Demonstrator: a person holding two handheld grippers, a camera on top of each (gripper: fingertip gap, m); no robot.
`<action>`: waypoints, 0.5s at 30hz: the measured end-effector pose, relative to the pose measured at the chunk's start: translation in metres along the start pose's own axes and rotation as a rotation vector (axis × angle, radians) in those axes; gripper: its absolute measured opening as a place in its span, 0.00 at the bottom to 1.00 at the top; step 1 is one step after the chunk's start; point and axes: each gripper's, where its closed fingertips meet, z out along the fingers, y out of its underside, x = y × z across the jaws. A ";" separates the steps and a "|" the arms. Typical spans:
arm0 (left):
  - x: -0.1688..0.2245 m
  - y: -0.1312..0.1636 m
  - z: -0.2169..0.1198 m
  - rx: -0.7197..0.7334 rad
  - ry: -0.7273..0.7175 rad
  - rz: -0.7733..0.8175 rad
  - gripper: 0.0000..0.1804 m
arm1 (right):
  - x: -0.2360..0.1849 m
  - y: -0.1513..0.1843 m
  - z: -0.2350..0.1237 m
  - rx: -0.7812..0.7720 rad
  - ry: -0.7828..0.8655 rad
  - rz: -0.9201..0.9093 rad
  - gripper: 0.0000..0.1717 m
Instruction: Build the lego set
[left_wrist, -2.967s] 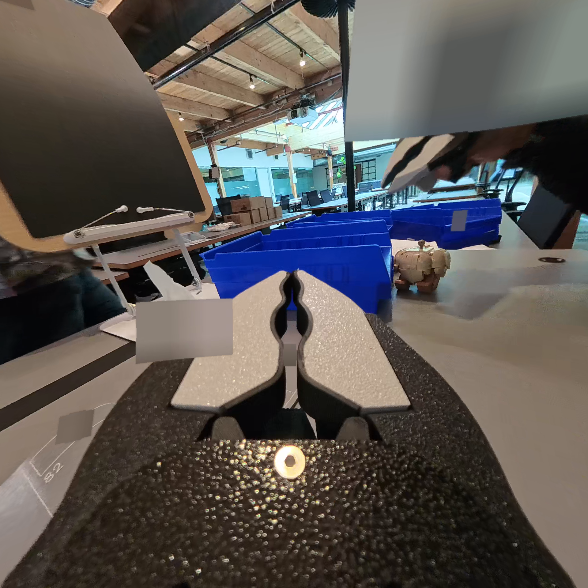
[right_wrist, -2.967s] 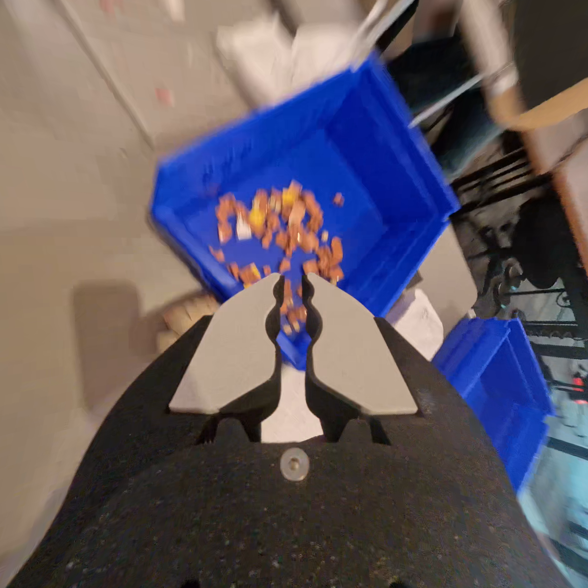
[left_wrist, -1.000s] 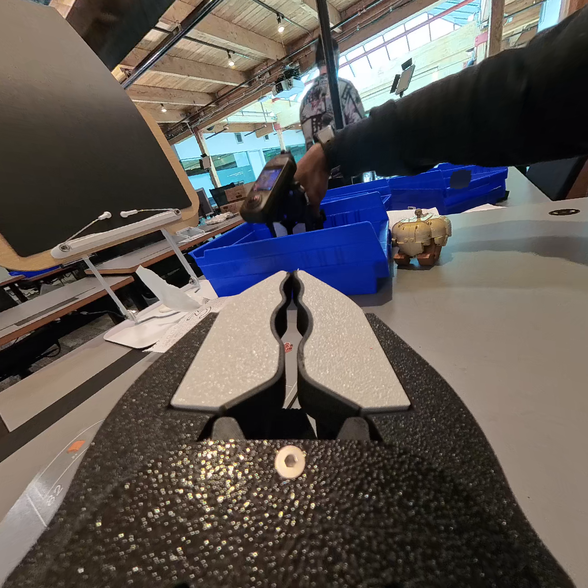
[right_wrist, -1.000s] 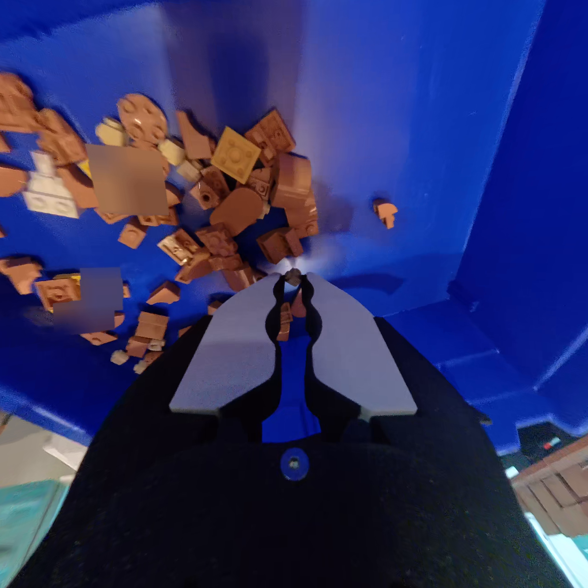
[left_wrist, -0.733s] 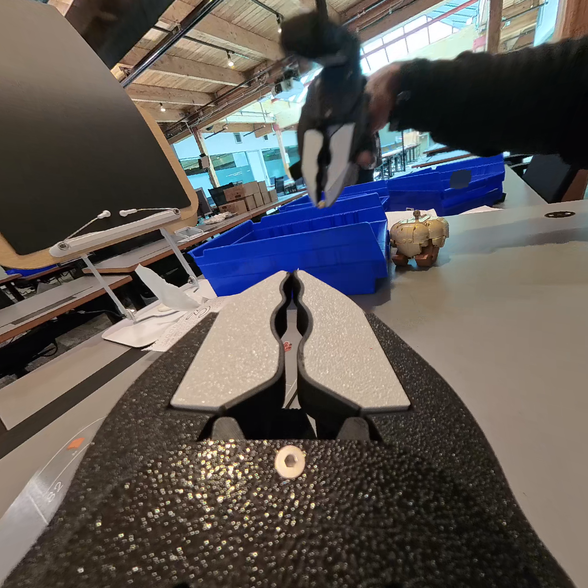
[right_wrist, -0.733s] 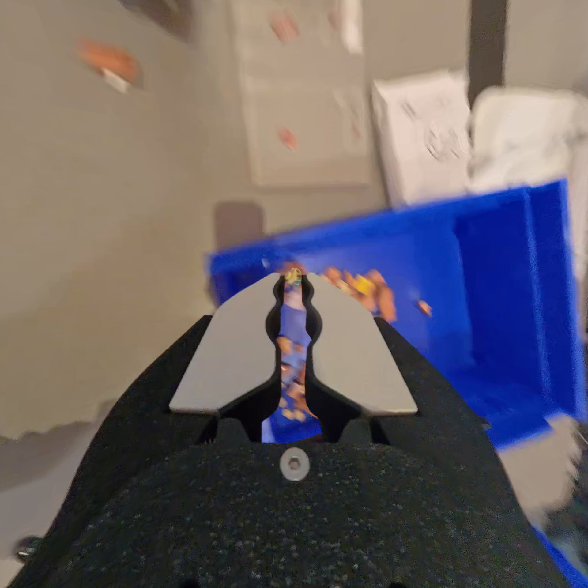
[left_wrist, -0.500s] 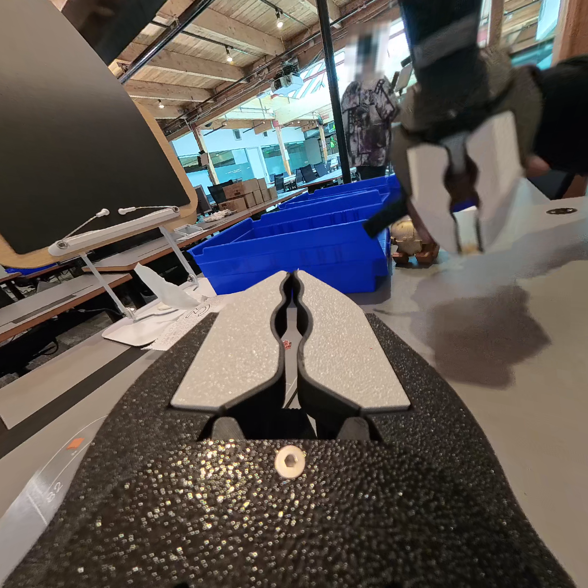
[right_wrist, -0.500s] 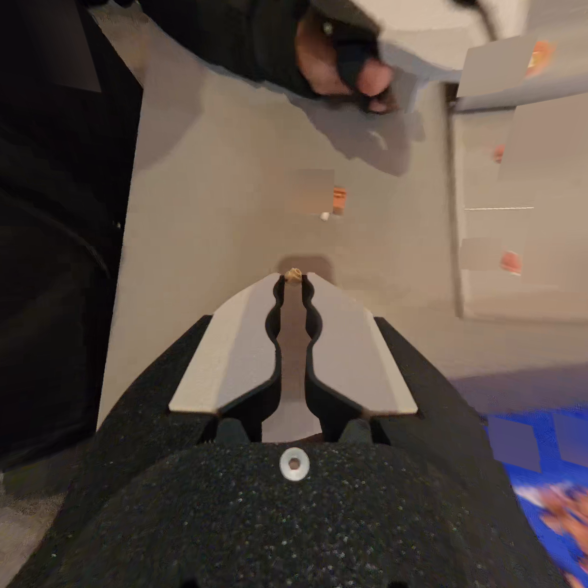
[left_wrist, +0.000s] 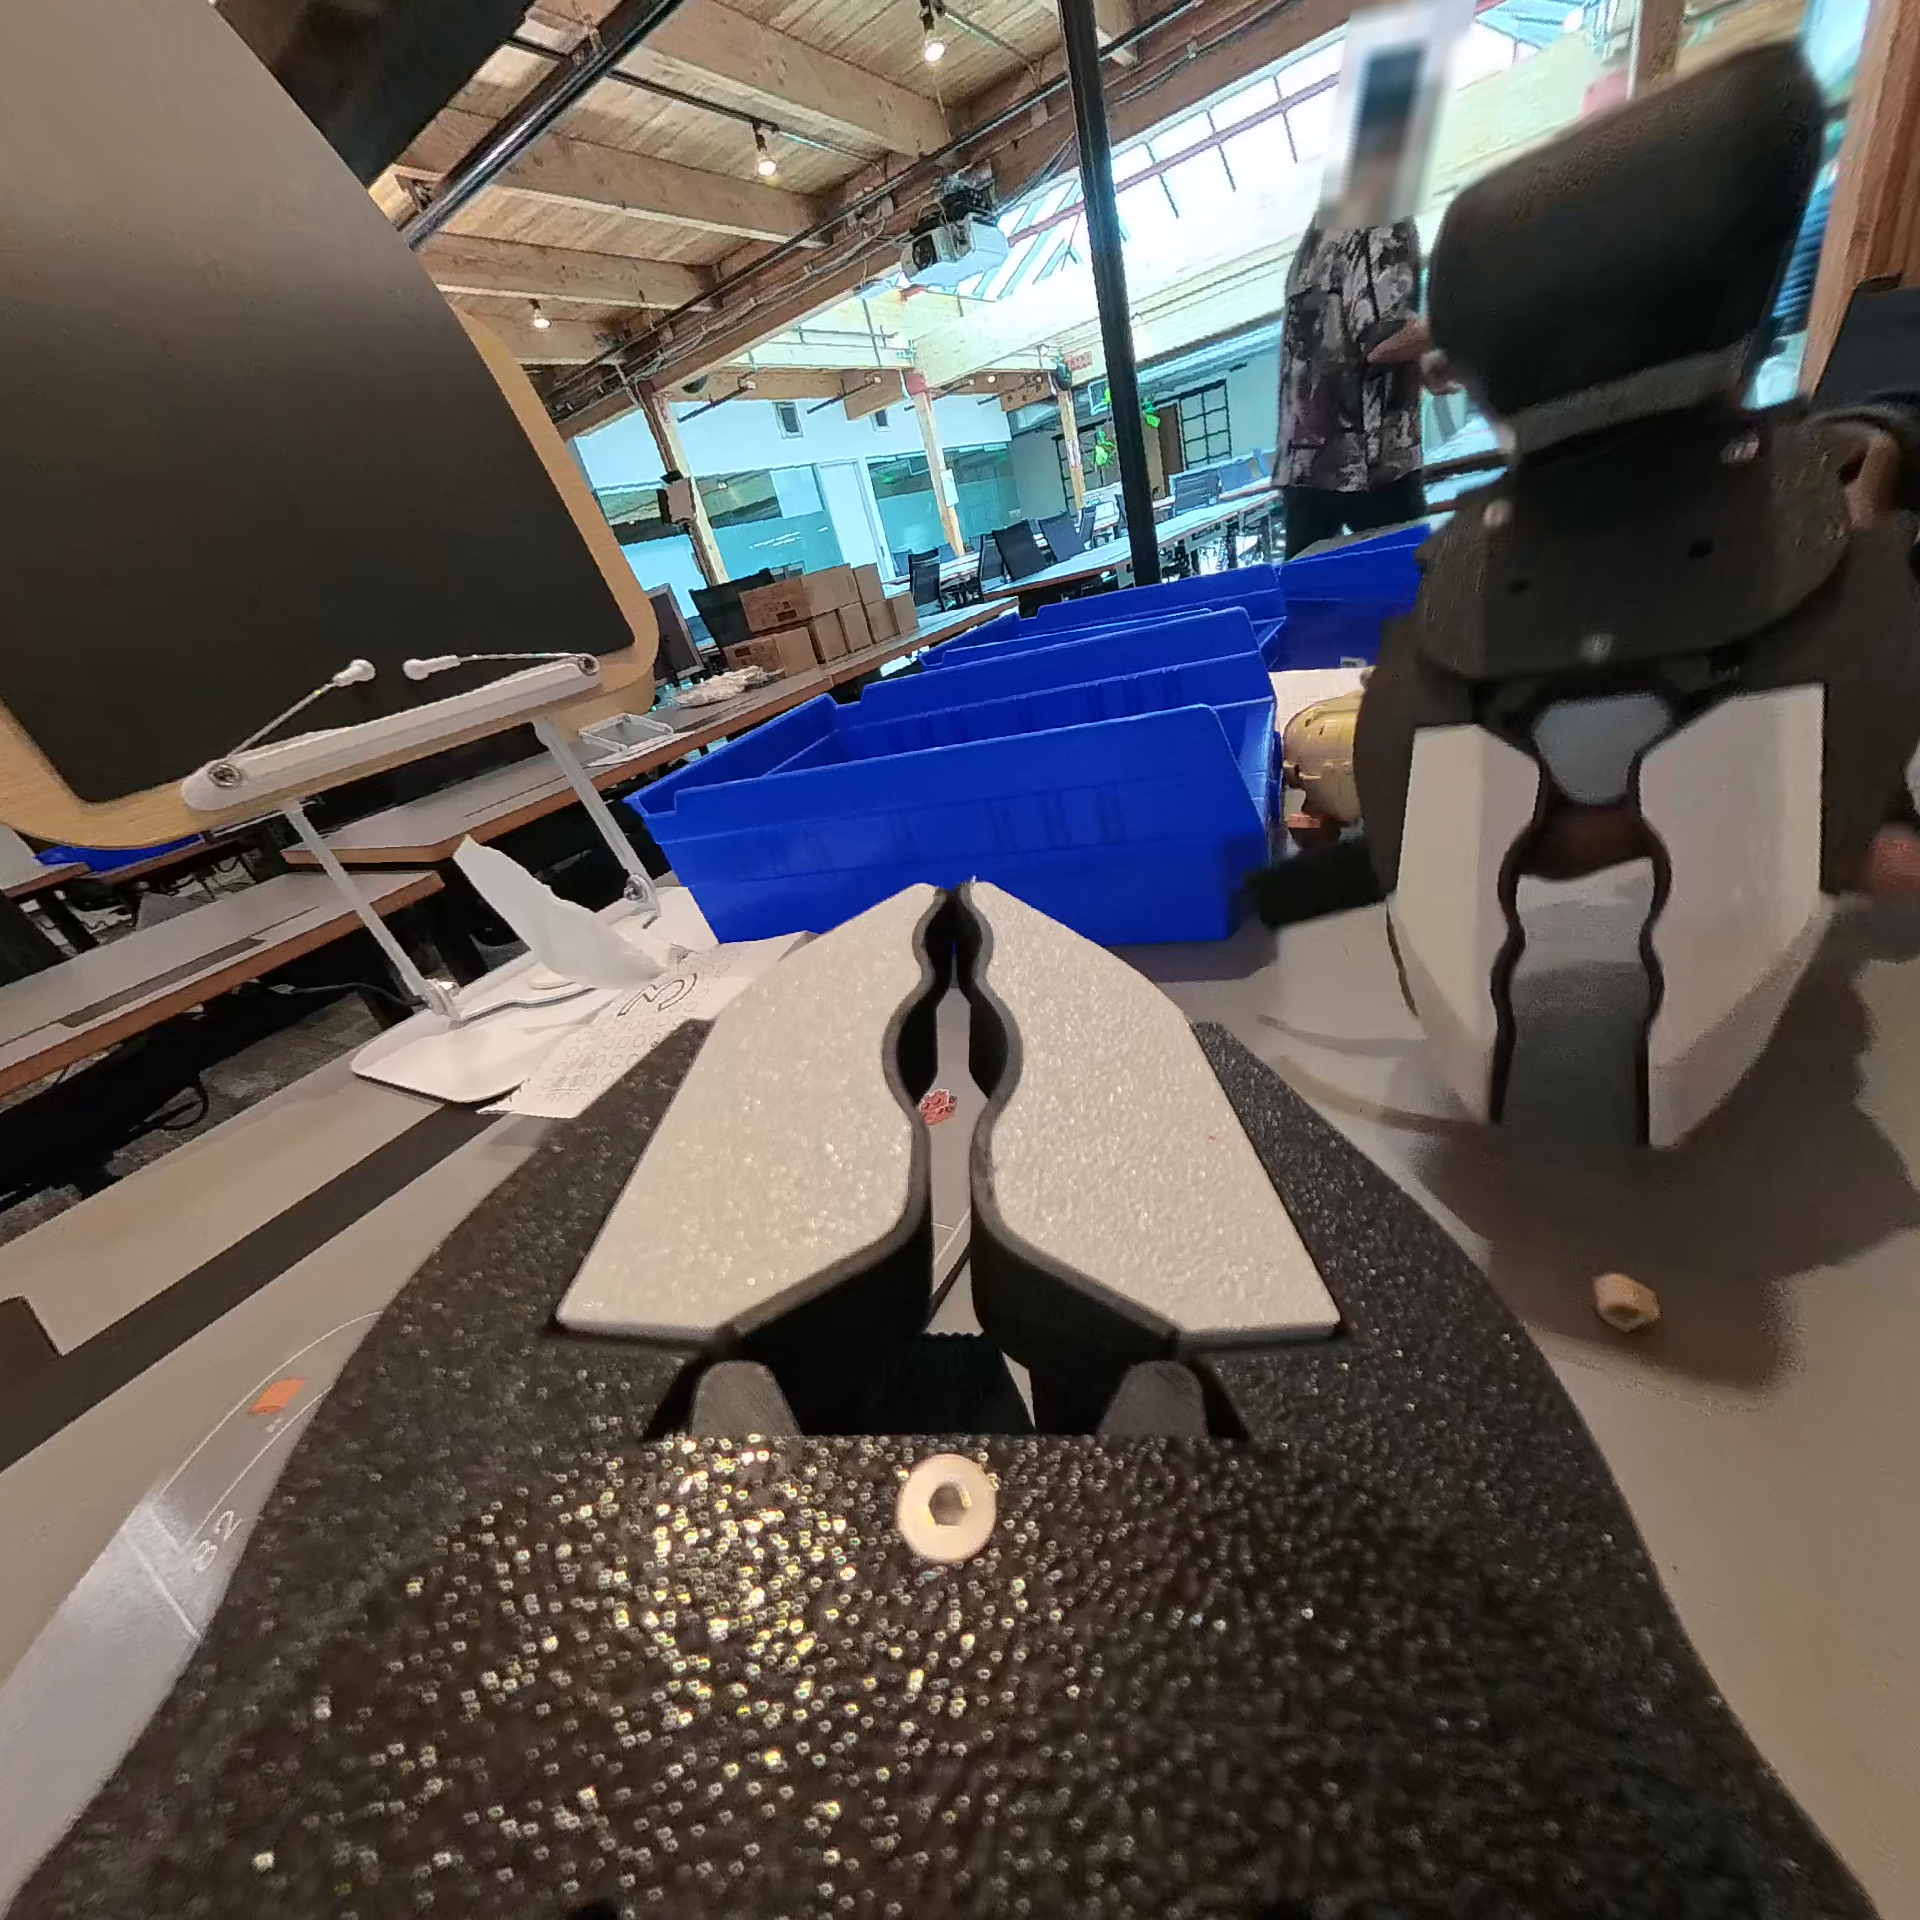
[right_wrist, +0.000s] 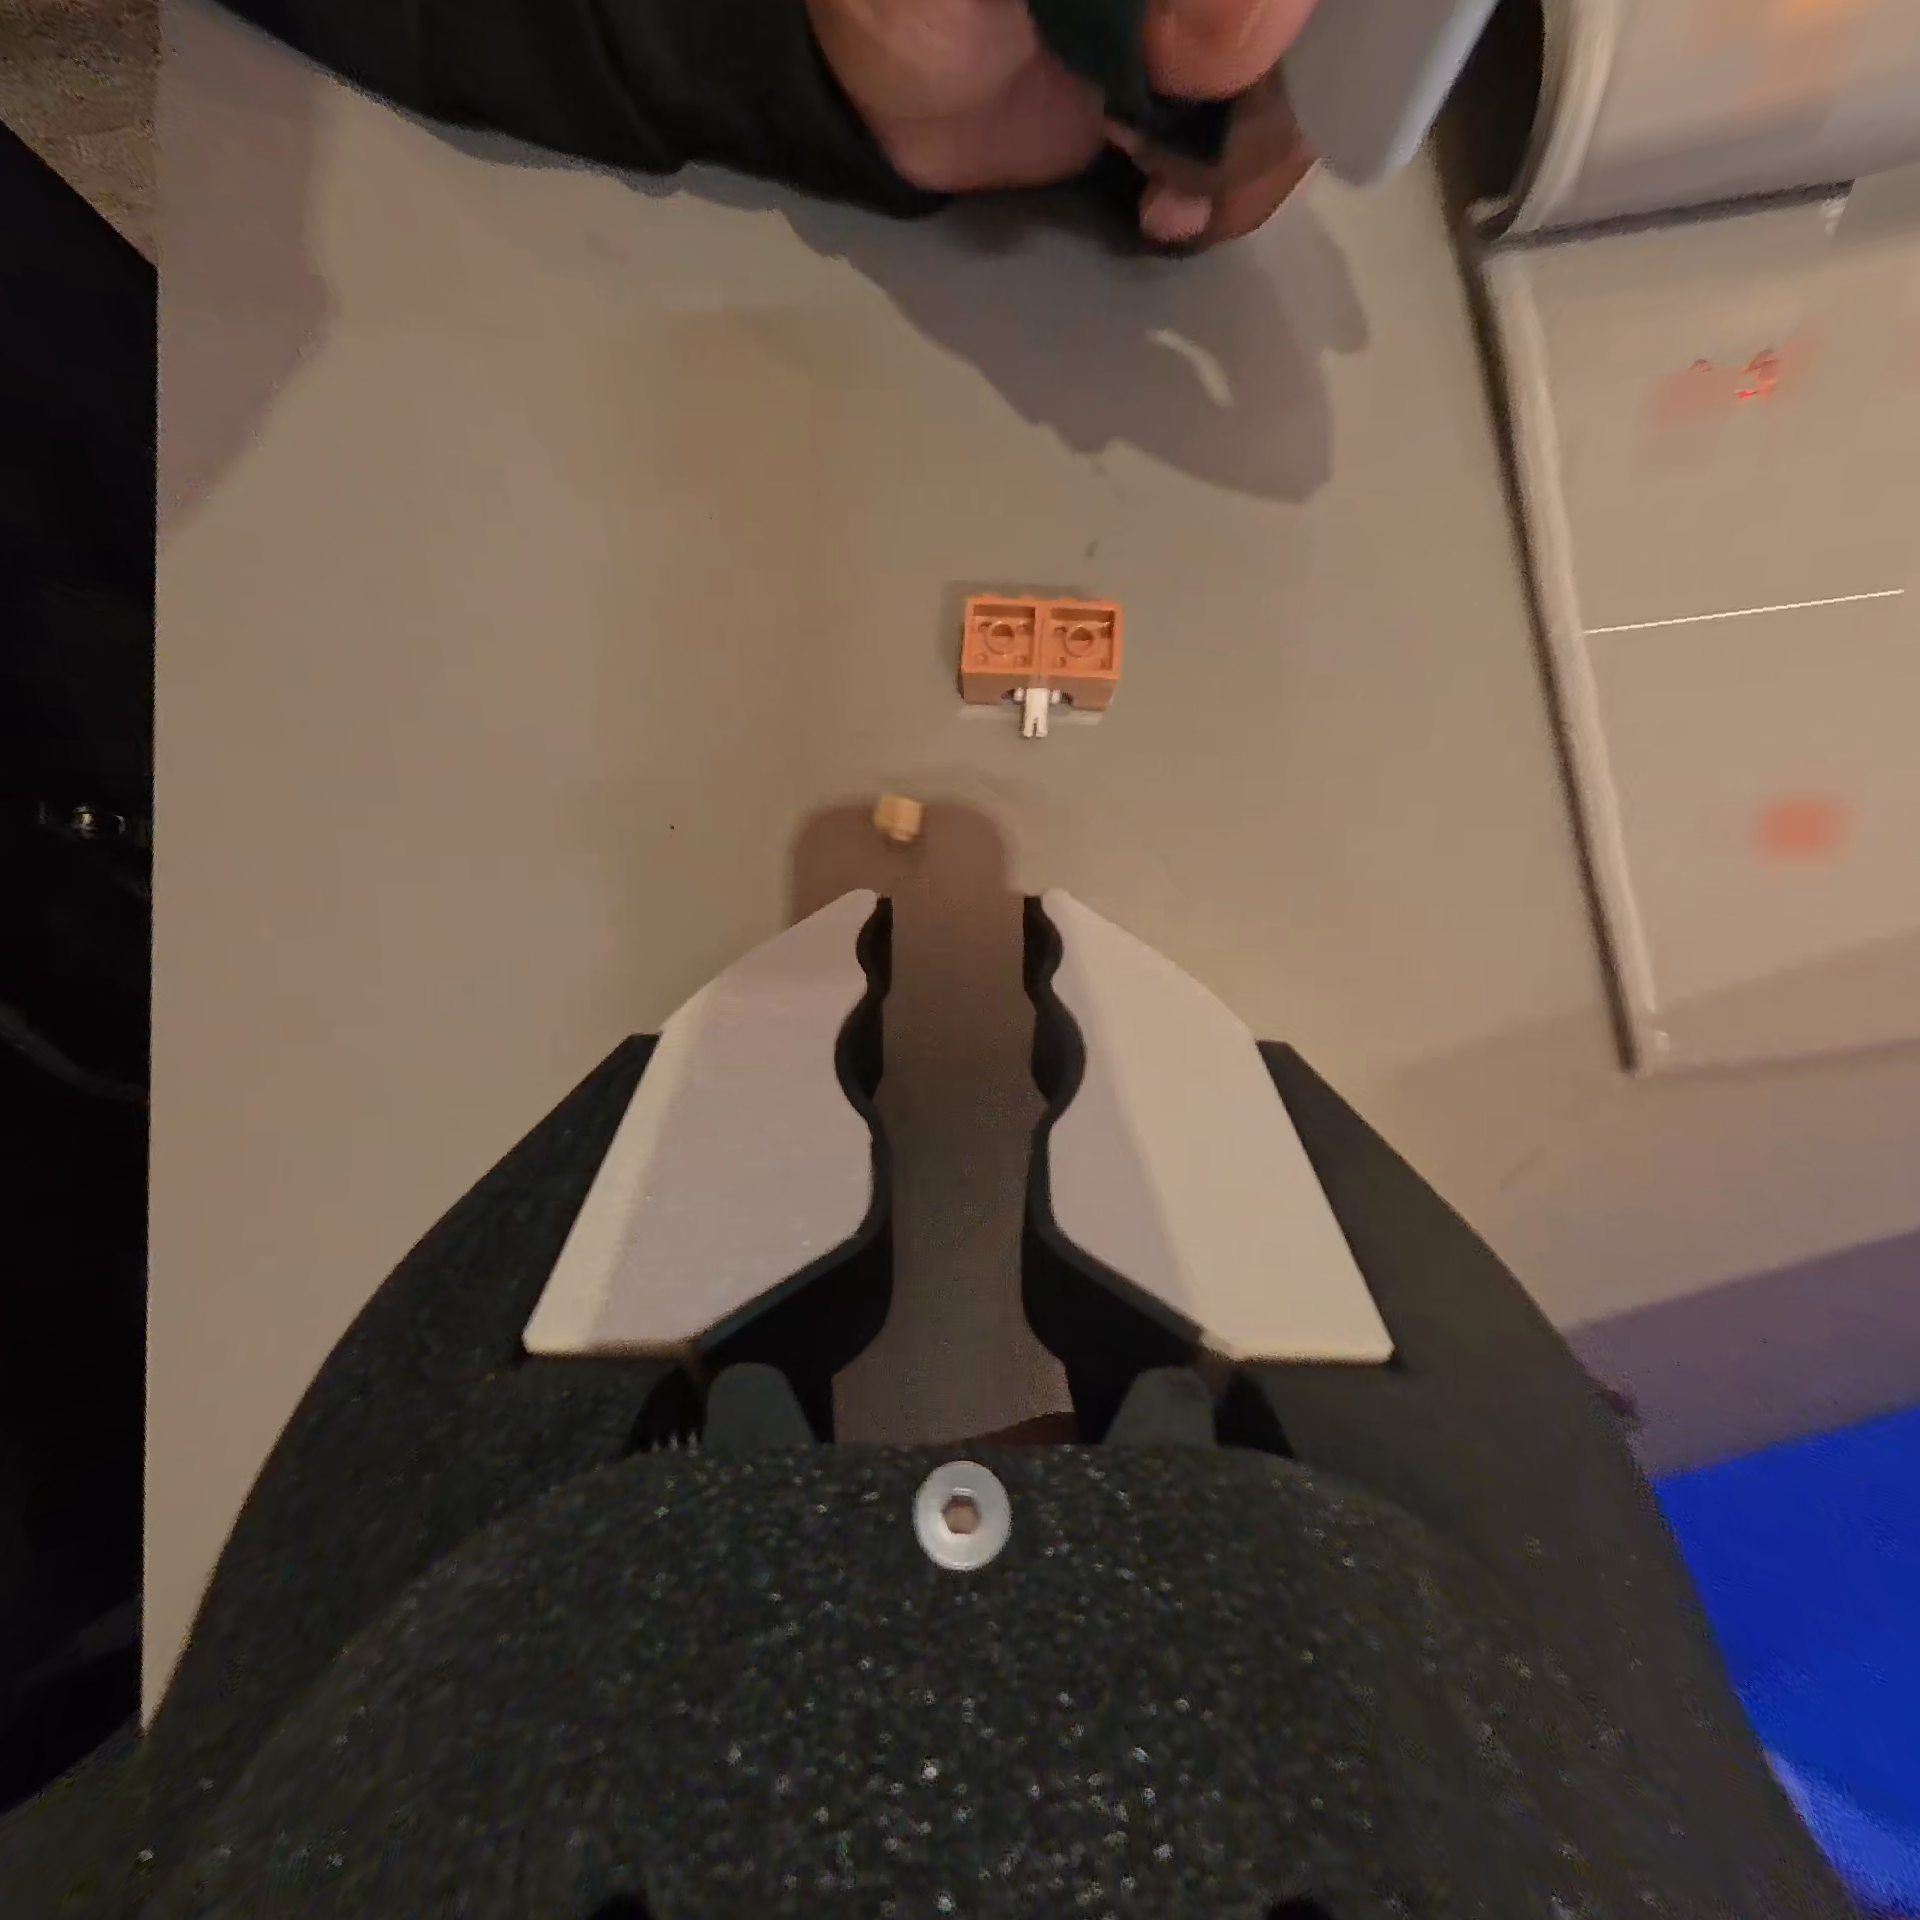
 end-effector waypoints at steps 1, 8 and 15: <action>0.000 0.000 0.000 -0.001 0.002 0.000 0.00 | 0.002 -0.002 -0.011 0.014 0.020 -0.006 0.14; 0.000 0.001 0.000 -0.006 0.008 -0.007 0.00 | 0.089 0.024 -0.157 -0.061 0.403 -0.045 0.13; 0.001 0.003 0.002 -0.020 0.006 0.010 0.00 | 0.210 0.127 -0.215 -0.653 0.470 -0.214 0.09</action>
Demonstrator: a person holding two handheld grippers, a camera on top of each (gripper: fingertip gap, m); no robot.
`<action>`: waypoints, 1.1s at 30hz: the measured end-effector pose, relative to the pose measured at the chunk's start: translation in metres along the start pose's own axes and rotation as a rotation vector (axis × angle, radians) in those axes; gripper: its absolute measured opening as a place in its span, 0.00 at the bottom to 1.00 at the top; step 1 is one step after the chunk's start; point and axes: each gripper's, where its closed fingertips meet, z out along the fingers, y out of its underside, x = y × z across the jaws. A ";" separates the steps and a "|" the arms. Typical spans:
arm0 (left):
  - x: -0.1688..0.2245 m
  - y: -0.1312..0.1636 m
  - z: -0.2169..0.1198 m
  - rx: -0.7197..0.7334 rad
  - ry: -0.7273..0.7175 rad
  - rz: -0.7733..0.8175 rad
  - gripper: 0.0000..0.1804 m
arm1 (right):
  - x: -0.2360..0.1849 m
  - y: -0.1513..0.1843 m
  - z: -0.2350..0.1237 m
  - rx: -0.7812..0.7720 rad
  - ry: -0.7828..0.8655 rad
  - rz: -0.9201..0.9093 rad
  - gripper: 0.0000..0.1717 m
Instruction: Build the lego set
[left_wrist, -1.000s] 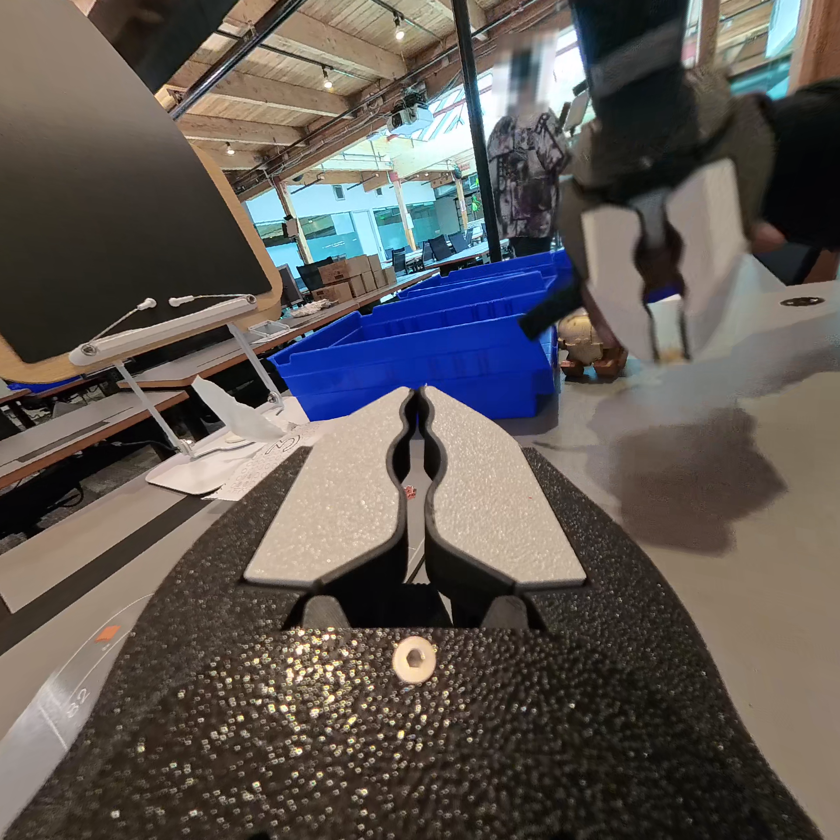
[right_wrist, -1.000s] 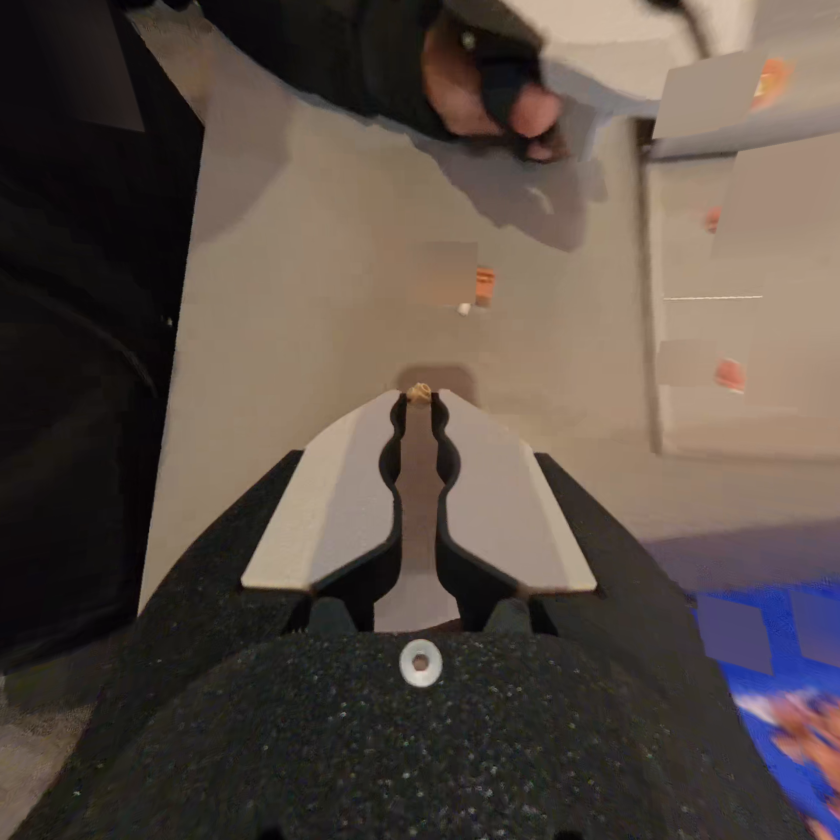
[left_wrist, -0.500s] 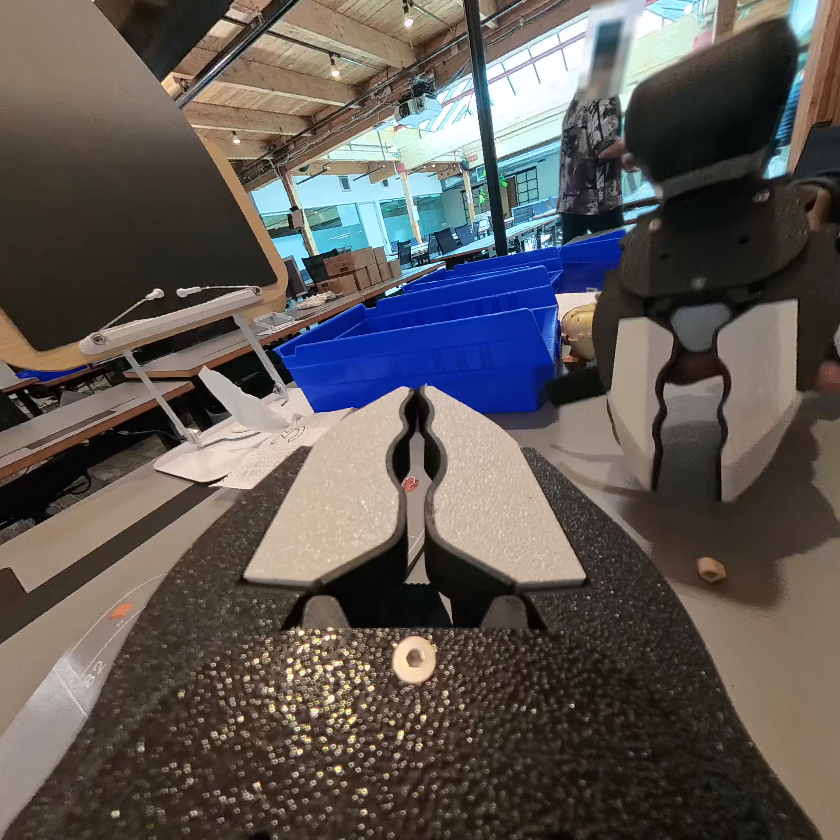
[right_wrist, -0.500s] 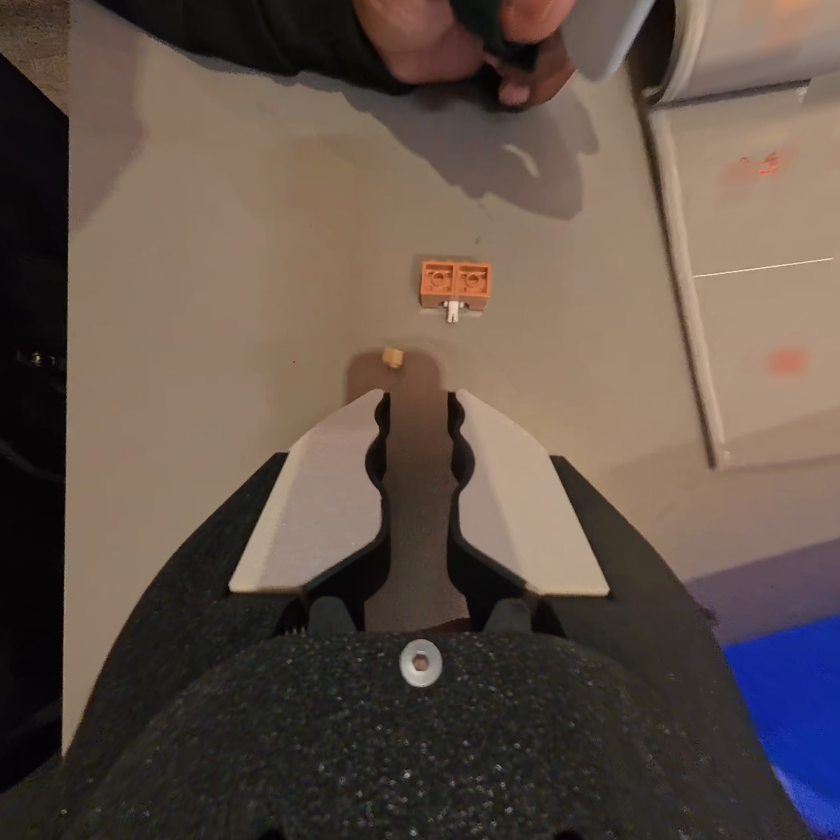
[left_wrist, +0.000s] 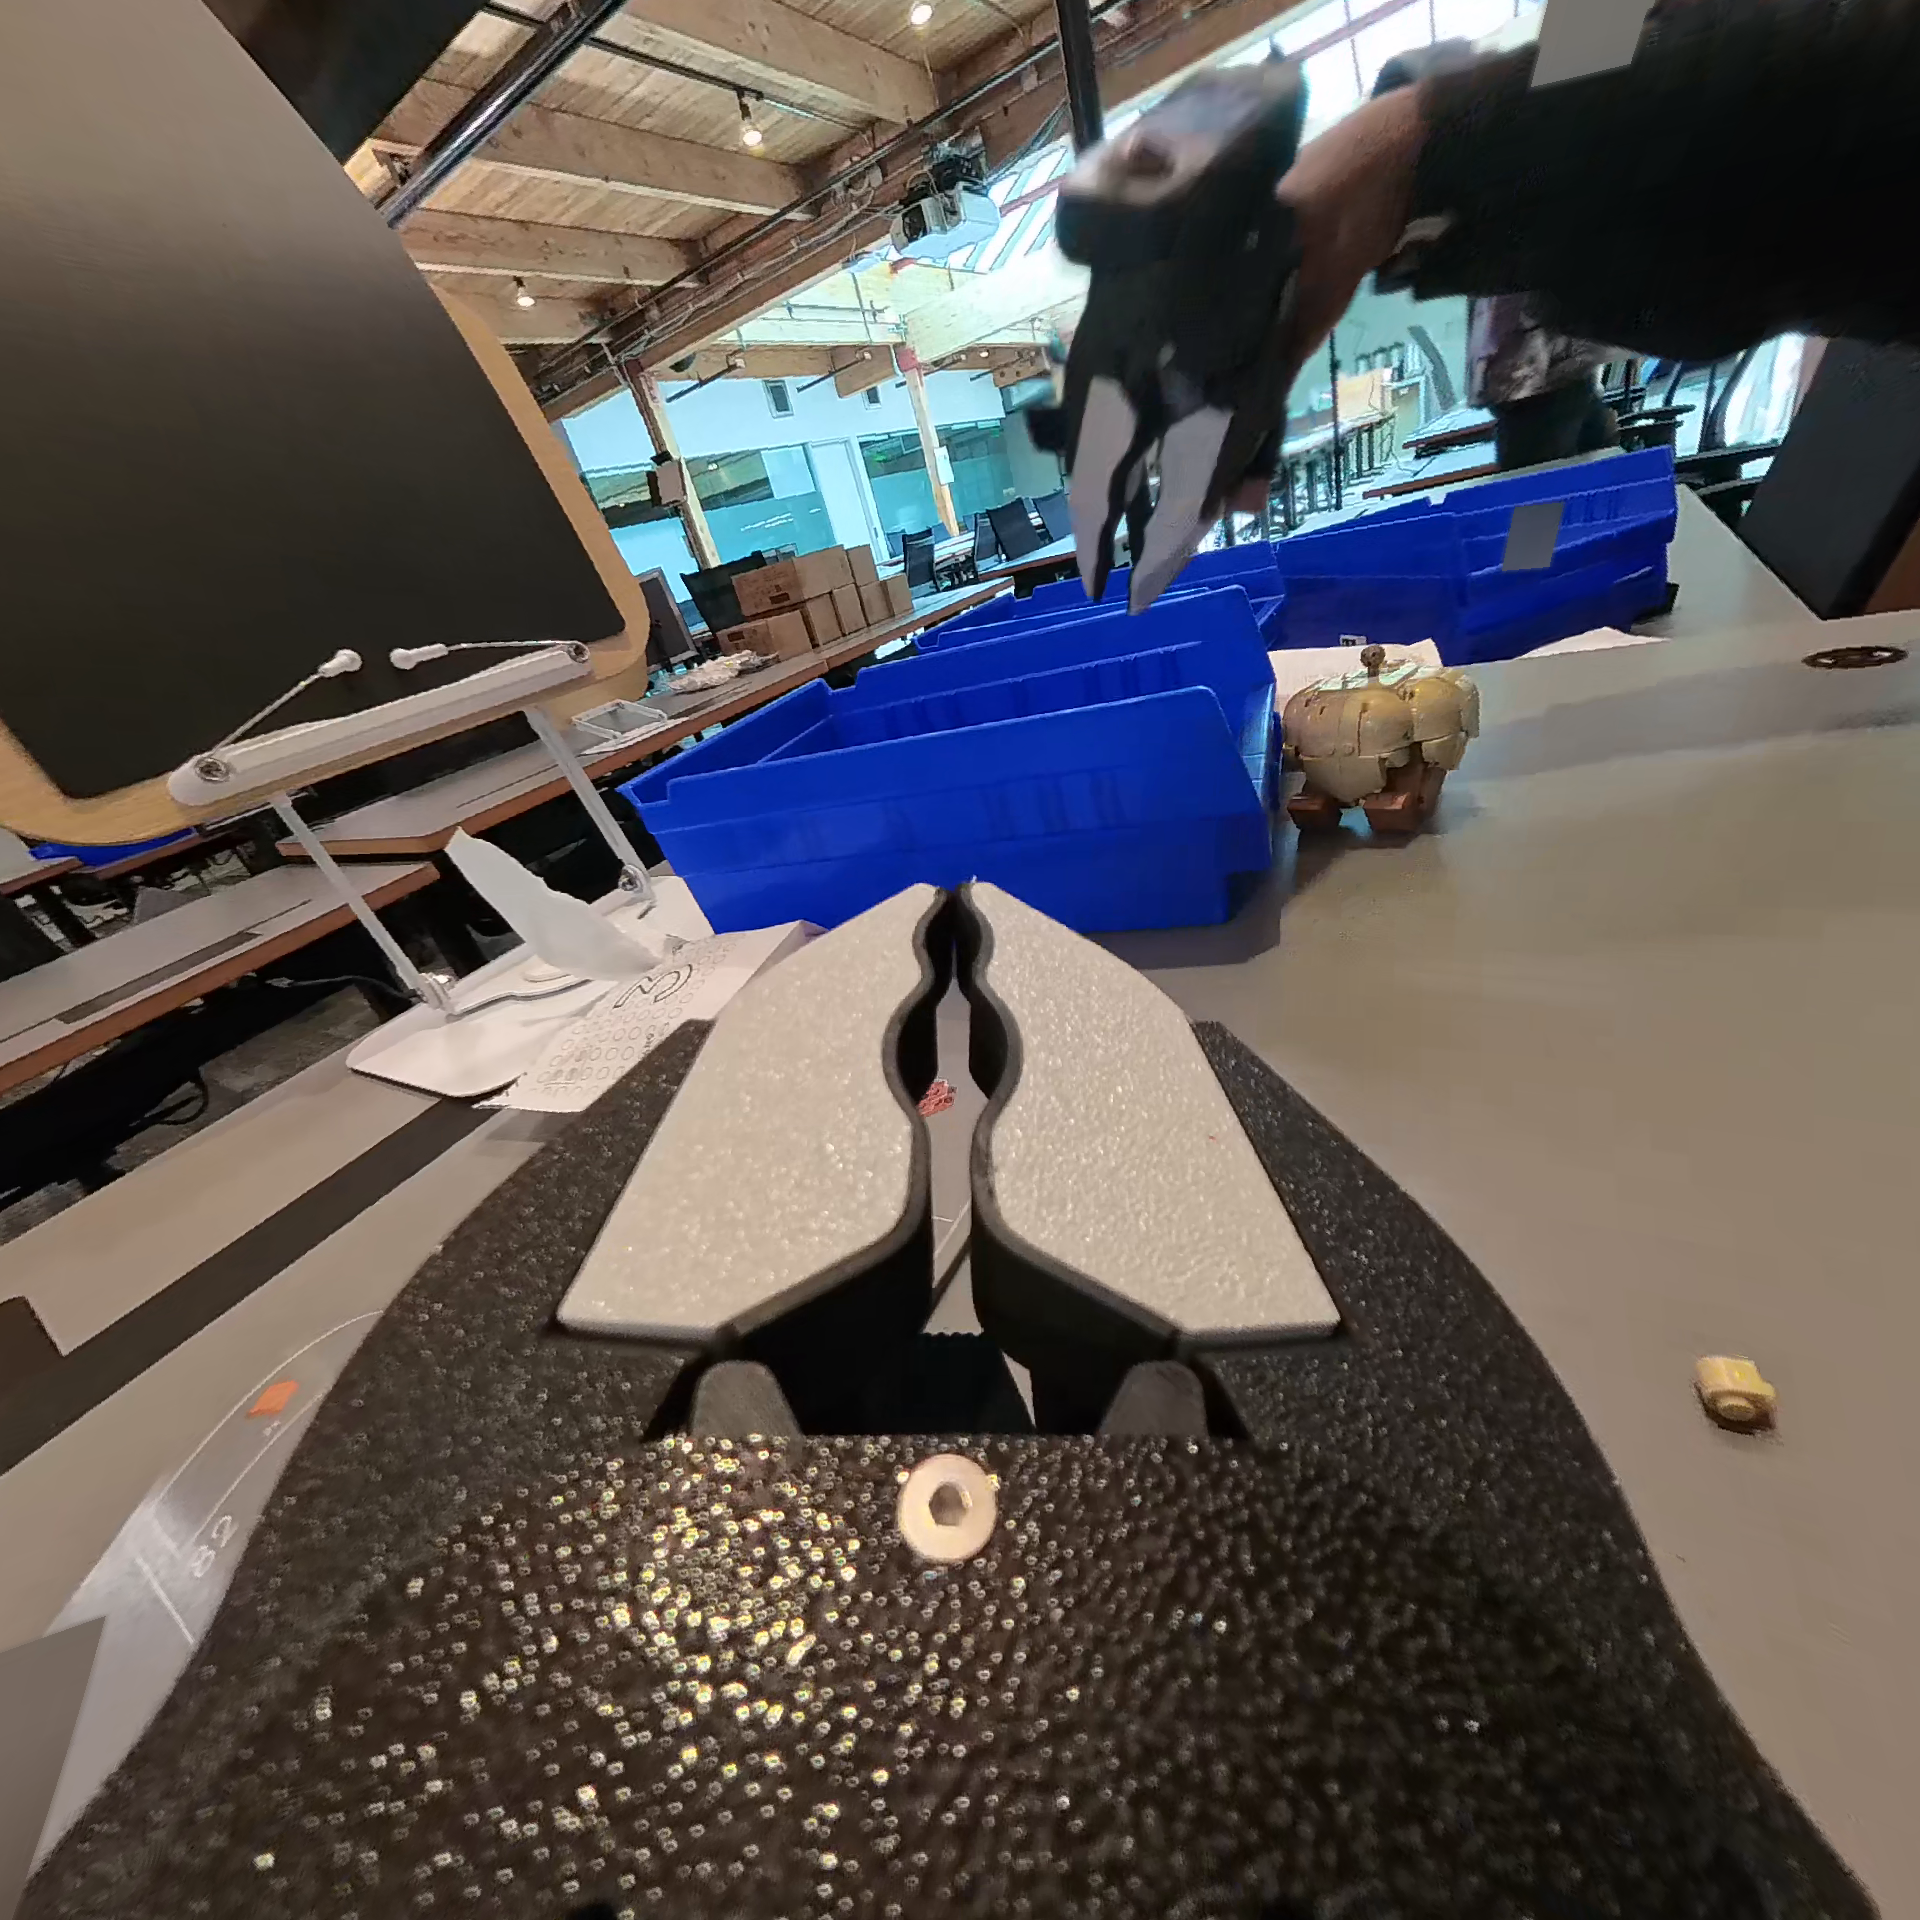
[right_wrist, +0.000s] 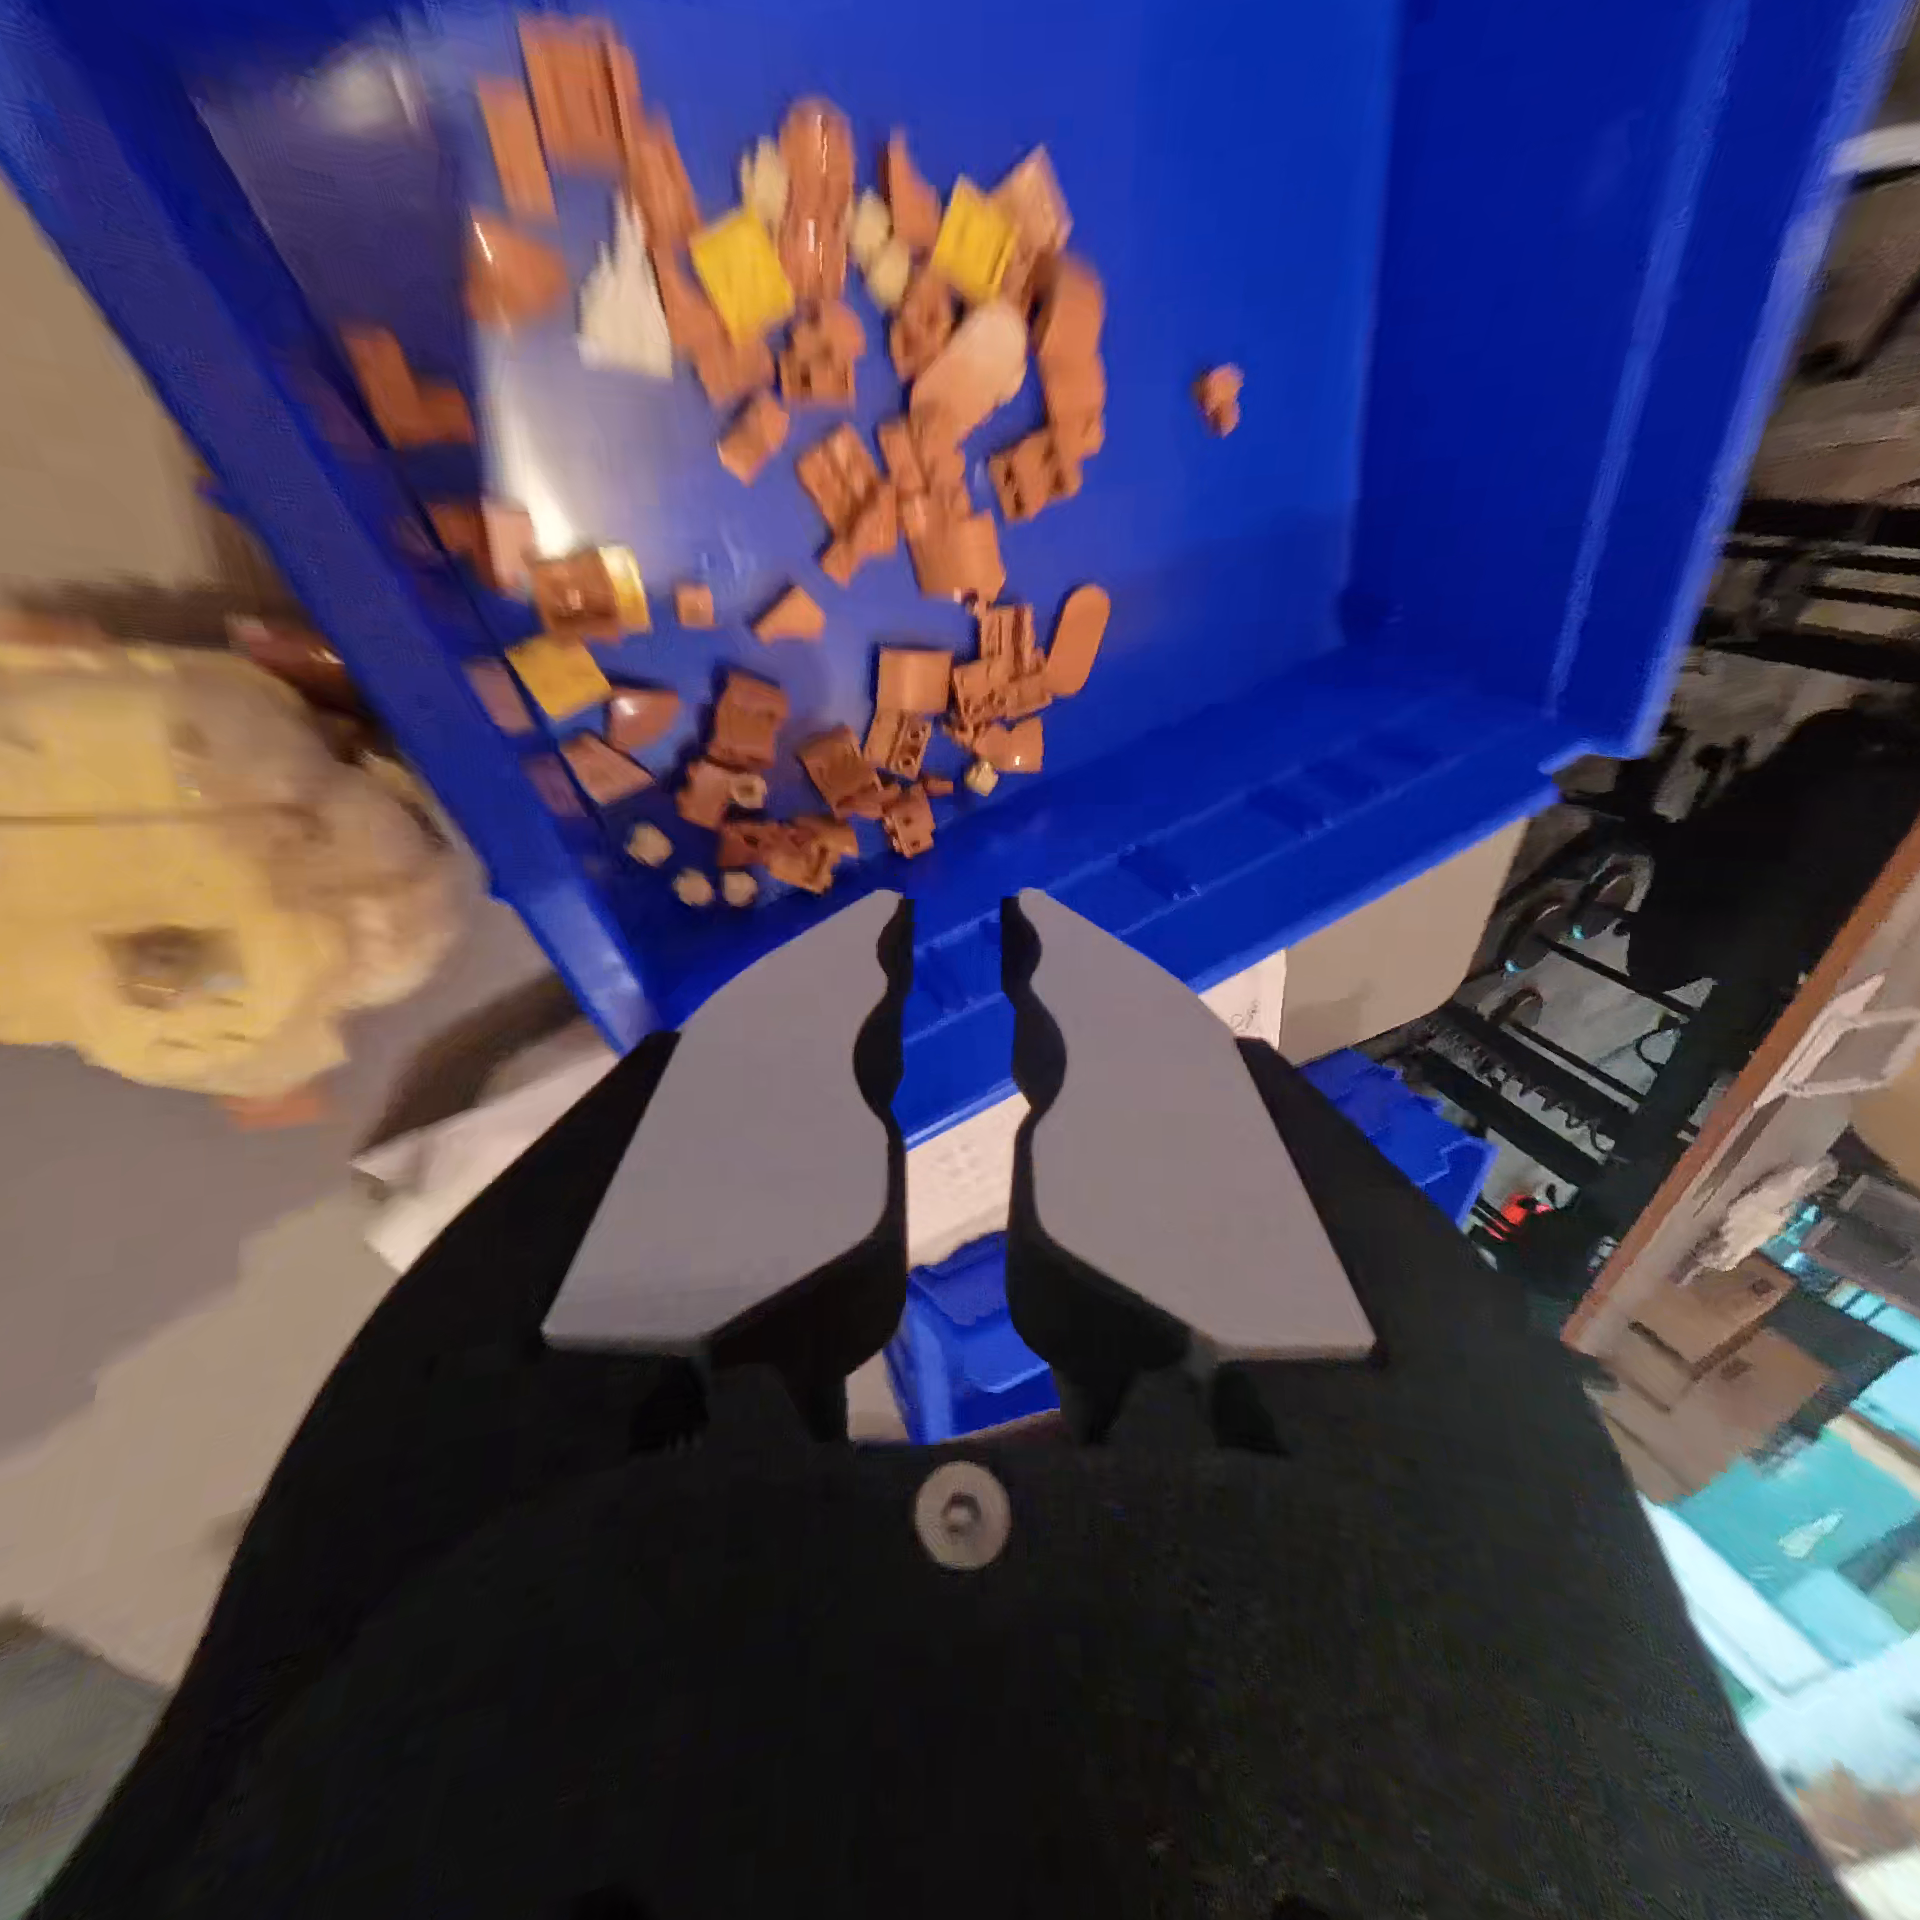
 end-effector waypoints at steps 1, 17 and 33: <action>0.000 0.000 0.000 -0.002 -0.002 0.001 0.00 | 0.004 0.005 0.015 -0.051 -0.041 -0.052 0.09; -0.002 -0.002 -0.002 0.019 0.016 -0.027 0.00 | 0.005 0.025 0.112 -0.502 -0.422 -0.306 0.03; 0.001 -0.001 -0.002 0.013 0.031 -0.017 0.00 | 0.022 0.022 0.111 -0.478 -0.350 -0.322 0.07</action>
